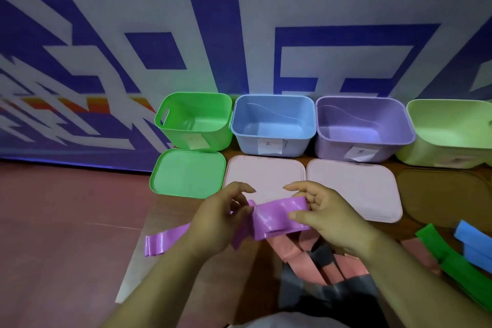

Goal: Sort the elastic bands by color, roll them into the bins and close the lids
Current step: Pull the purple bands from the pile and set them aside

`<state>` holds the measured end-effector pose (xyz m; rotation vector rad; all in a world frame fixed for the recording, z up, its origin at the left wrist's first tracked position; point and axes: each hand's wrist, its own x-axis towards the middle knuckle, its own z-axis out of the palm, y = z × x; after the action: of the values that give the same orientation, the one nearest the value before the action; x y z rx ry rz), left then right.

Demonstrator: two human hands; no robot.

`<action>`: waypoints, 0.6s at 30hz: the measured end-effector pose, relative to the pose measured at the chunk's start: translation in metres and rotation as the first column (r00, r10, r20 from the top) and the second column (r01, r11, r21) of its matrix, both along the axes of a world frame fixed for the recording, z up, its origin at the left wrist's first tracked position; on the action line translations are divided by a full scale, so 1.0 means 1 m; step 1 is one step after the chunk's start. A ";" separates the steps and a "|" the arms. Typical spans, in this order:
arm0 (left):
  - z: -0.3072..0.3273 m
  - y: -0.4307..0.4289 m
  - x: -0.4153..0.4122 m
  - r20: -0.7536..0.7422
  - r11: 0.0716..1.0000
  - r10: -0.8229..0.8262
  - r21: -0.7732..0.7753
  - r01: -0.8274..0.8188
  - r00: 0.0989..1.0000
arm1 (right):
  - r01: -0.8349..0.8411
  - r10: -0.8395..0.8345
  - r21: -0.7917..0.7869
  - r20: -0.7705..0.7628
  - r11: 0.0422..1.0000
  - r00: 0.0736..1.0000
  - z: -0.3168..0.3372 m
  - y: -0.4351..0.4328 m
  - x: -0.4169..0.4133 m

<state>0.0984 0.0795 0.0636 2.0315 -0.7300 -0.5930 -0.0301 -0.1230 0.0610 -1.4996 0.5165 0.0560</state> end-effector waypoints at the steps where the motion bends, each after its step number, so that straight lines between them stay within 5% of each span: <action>1: -0.002 0.003 0.002 0.015 0.999 0.013 0.038 -0.014 1.000 | 0.006 -0.006 -0.007 -0.003 1.000 1.000 0.000 0.001 0.003; 8: -0.021 0.024 0.004 -0.315 0.995 0.102 0.037 -0.096 0.943 | -0.005 0.003 -0.068 -0.025 0.998 1.000 -0.006 0.011 0.022; 18: -0.020 0.059 0.025 -0.353 0.995 0.071 -0.045 -0.093 0.933 | -0.315 0.288 -0.157 -0.176 0.936 0.941 -0.020 0.019 0.040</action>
<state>0.1238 0.1380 0.0435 1.8224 -0.4409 -0.8474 0.0099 -0.1036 0.0411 -1.7554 0.4148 0.3749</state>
